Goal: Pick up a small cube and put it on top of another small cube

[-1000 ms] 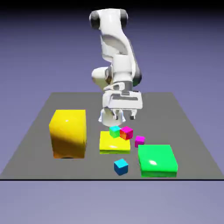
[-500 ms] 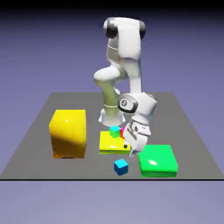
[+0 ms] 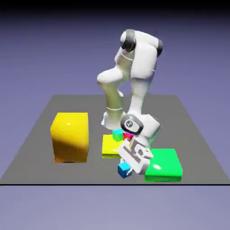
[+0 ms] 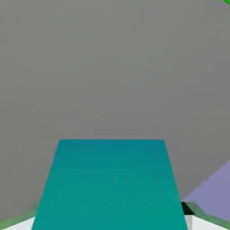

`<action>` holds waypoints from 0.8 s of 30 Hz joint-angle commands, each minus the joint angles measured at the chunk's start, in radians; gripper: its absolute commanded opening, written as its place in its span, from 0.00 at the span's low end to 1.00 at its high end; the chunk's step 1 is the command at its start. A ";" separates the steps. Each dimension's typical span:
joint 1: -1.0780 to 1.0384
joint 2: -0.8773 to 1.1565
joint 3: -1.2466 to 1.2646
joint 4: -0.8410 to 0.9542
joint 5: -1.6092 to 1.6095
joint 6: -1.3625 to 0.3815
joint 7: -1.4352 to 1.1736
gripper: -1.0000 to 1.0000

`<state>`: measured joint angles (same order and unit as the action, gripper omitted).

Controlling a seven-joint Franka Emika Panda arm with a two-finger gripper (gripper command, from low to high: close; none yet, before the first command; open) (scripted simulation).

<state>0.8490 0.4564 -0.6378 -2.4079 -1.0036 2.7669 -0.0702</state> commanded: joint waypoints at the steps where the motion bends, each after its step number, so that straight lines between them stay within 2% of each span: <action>1: 0.009 -0.036 0.001 -0.013 0.008 -0.026 -0.014 0.00; 3: 0.004 -0.107 0.024 -0.042 0.037 -0.084 -0.022 0.00; 24: -0.603 -0.770 0.762 -0.373 0.678 -0.811 0.422 0.00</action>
<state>0.2460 -0.3134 0.1240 -2.7804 -0.3227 1.9552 0.3505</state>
